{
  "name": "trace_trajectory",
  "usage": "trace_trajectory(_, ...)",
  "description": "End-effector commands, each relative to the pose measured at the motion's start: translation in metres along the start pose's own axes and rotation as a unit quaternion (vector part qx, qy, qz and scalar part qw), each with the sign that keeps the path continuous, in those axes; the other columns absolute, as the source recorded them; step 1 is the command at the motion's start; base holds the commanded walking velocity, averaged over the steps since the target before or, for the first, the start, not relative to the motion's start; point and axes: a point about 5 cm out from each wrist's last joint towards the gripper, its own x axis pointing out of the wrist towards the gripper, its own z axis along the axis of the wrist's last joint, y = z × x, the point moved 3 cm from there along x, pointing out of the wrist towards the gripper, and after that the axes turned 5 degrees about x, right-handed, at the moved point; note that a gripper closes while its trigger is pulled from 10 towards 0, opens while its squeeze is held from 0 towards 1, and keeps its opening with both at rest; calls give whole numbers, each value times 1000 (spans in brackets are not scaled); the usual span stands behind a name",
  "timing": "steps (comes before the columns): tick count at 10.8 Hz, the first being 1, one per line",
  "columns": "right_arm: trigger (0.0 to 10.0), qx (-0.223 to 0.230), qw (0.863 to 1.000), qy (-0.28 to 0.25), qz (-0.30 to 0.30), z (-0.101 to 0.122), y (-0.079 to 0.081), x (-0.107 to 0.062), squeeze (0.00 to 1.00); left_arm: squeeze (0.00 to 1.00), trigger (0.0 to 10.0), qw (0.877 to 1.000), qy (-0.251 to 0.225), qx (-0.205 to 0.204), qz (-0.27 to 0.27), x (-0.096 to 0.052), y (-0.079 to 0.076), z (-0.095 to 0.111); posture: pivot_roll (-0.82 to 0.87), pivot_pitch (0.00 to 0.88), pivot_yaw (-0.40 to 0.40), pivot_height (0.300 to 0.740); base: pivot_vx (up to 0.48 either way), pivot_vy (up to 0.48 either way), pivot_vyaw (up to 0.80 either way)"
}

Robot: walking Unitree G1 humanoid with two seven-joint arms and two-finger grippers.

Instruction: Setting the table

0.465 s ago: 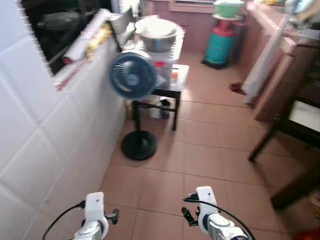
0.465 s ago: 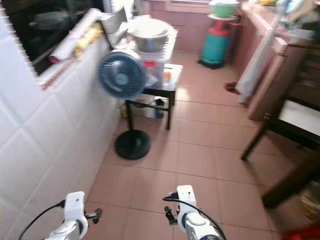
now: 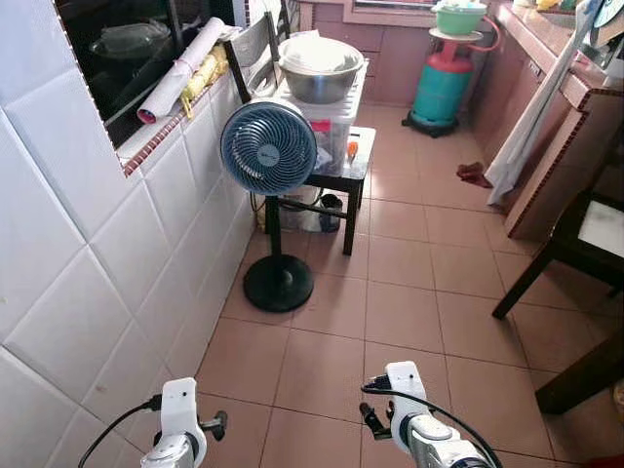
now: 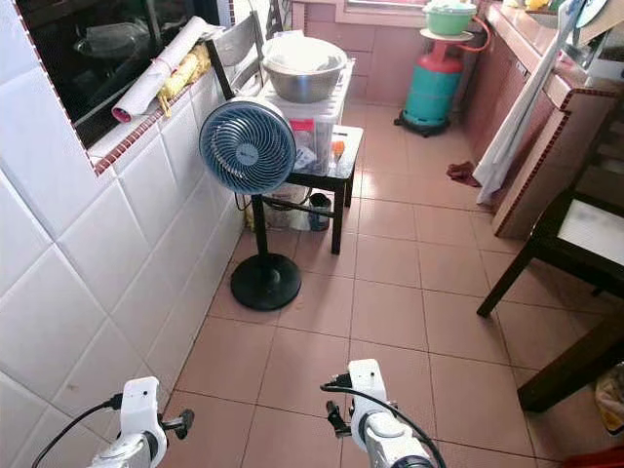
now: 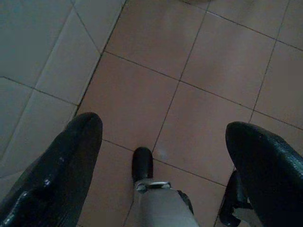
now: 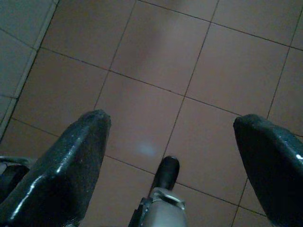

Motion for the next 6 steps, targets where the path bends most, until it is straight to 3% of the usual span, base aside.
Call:
trace_trajectory(1,10000,1,1000,3,-5,-2,-3,0,0,0,10000,1000,3,11,-2,0,2,1,30,0,30,740,0,0,0)
trace_trajectory(4,10000,55,998,-9,-31,-8,-15,-3,0,0,10000,996,-3,81,-42,2,-16,12,-31,0,81,740,0,0,0)
trace_trajectory(6,10000,61,997,-29,-48,-3,-27,-5,0,0,10000,994,-7,88,-66,3,-30,15,-68,0,77,740,0,0,0)
